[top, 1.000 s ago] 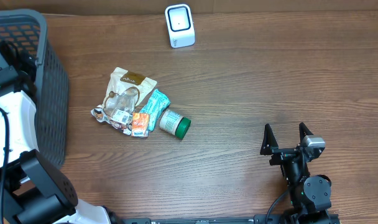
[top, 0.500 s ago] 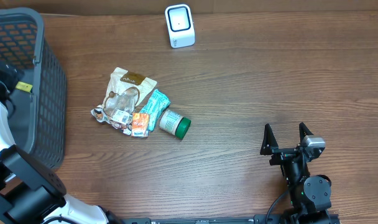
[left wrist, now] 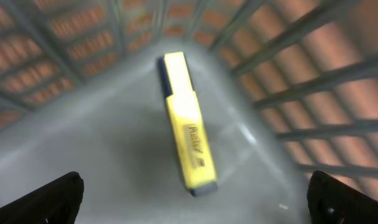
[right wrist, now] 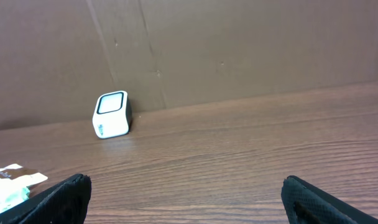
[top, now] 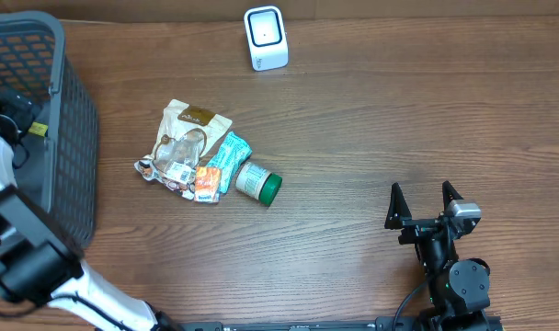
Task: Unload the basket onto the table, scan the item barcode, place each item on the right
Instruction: 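Lower the left gripper and close on the yellow highlighter, then lift the yellow highlighter out of the basket toward the pile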
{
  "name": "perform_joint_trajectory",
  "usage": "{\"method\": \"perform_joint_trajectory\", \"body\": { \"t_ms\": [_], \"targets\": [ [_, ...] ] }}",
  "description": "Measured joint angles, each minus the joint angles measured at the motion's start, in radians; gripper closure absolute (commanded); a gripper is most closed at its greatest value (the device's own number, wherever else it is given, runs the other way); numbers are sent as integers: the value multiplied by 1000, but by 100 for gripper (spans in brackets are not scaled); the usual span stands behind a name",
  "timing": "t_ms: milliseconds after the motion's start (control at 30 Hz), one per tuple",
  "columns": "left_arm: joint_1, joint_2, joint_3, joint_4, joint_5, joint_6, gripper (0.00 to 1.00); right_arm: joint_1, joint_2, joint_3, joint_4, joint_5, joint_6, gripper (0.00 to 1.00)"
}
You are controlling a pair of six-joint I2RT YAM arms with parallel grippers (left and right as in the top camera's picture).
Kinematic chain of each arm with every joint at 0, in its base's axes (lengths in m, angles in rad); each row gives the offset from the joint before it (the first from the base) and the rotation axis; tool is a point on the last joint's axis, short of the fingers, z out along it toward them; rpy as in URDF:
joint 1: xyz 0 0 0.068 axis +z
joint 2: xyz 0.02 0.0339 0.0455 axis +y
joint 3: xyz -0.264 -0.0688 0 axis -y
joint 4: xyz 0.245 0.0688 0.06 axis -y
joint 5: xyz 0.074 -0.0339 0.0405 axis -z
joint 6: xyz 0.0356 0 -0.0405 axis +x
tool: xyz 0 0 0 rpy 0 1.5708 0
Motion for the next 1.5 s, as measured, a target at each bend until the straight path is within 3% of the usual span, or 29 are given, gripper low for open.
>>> {"method": "perform_joint_trajectory", "body": {
  "t_ms": [267,467,767,833,933,1000,1200,1400,1500],
  "targets": [
    [-28,169,169,-25,-1,11,5,0,0,0,0,0,0,0],
    [-77,174,203,-9,-18,15,12,0,0,0,0,0,0,0],
    [-85,228,216,-115,-122,18,16,0,0,0,0,0,0,0],
    [-80,229,217,-127,-139,18,24,0,0,0,0,0,0,0],
    [-74,229,217,-145,-156,13,45,0,0,0,0,0,0,0],
    [-71,229,217,-160,-166,17,50,0,0,0,0,0,0,0],
    [-67,239,232,-186,-180,22,49,0,0,0,0,0,0,0],
    [-67,253,252,-209,-199,26,81,0,0,0,0,0,0,0],
    [-67,256,260,-223,-199,26,91,0,0,0,0,0,0,0]
  ]
}}
